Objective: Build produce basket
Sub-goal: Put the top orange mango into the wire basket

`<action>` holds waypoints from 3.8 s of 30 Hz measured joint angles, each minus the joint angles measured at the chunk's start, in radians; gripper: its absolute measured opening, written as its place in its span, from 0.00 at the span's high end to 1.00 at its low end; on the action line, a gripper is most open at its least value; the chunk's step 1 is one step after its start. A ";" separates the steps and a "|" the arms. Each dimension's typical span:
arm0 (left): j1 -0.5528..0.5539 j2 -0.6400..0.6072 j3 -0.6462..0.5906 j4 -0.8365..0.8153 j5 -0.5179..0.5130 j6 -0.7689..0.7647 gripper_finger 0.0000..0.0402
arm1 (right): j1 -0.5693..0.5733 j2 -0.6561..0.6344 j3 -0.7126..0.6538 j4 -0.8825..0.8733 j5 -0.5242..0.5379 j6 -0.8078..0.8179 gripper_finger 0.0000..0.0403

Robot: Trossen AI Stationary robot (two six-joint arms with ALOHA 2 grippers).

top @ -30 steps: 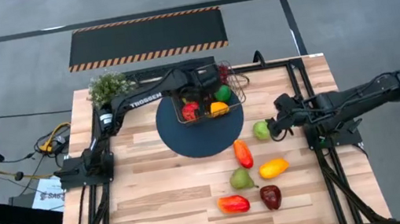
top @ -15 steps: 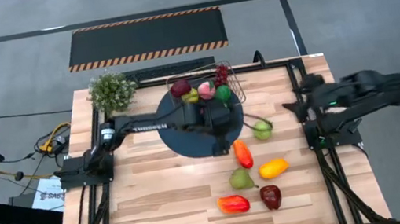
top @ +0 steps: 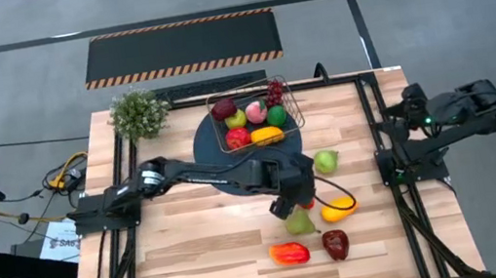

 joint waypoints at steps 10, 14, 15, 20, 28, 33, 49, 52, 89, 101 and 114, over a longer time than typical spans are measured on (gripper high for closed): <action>0.038 0.094 0.000 0.020 0.034 0.177 0.06 | 0.001 0.008 0.000 -0.010 0.000 0.001 0.04; 0.050 0.105 0.002 0.032 0.060 0.200 0.06 | 0.001 0.009 0.000 -0.011 0.000 0.004 0.04; 0.052 0.108 0.001 0.020 0.072 0.196 0.06 | 0.001 0.008 0.000 -0.011 0.000 0.004 0.04; 0.057 0.109 -0.010 0.042 0.131 0.202 0.06 | 0.001 0.008 0.000 -0.011 0.000 0.004 0.04; 0.066 0.133 -0.013 0.085 0.167 0.184 0.06 | 0.001 0.009 0.000 -0.010 0.000 0.005 0.04; 0.067 0.159 -0.014 0.044 0.163 0.181 0.06 | 0.001 0.009 0.000 -0.010 0.000 0.005 0.04; 0.064 0.181 0.008 -0.024 0.100 -0.090 0.36 | 0.000 0.009 0.000 -0.010 0.001 0.006 0.04; 0.059 0.177 0.011 -0.035 0.066 -0.161 0.36 | 0.000 0.009 -0.001 -0.011 0.001 0.005 0.04; 0.387 -0.129 0.076 -0.389 -0.167 -0.413 0.32 | 0.000 0.009 -0.001 -0.011 0.003 0.006 0.04; 0.475 -0.204 -0.299 -0.181 -0.154 -0.421 0.32 | 0.000 0.008 -0.001 -0.031 0.001 0.006 0.04; 0.474 -0.241 -0.392 -0.099 -0.251 -0.279 0.26 | 0.000 0.008 -0.001 -0.034 0.001 0.004 0.04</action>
